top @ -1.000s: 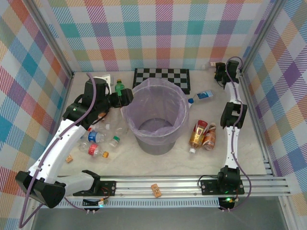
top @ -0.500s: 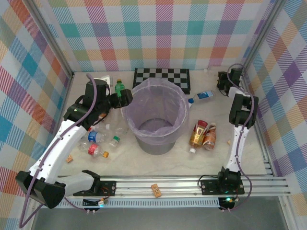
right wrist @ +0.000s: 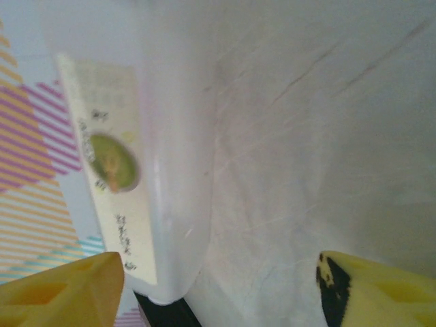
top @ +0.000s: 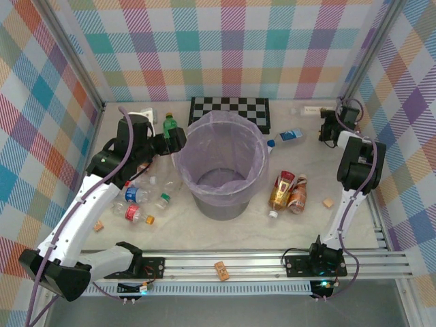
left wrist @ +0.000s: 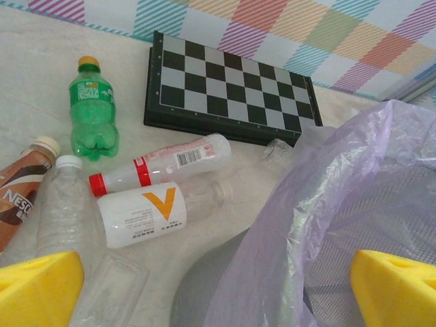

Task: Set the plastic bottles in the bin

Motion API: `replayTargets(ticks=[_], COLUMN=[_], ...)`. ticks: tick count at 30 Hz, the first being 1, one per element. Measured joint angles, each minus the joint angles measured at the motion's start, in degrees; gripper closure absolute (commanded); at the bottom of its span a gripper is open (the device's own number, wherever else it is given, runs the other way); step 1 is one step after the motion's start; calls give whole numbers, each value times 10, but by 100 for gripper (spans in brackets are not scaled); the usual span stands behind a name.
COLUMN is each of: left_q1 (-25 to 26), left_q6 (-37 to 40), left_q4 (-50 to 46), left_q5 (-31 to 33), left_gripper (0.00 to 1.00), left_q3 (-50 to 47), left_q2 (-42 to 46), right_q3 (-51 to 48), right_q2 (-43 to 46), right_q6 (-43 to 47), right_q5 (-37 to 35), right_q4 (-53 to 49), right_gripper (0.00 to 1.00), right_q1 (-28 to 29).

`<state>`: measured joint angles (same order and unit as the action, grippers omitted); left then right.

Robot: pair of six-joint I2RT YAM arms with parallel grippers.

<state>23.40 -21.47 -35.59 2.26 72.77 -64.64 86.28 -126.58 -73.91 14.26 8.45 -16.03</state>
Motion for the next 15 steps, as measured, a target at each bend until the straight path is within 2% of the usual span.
replayTargets(ticks=[6,11,15], left_q1=[0,0,0], left_q6=[0,0,0], left_q4=[2,5,13], left_q5=[3,4,4], left_gripper=[0,0,0], left_q3=[-3,-3,-3], left_q2=[0,-2,-9], right_q3=[64,135,243], right_q2=[-3,-29,-84], right_q6=[31,62,95], right_q5=[11,15,20], right_q4=[-62,-113,-185], right_gripper=[3,0,1], right_q1=[3,4,8])
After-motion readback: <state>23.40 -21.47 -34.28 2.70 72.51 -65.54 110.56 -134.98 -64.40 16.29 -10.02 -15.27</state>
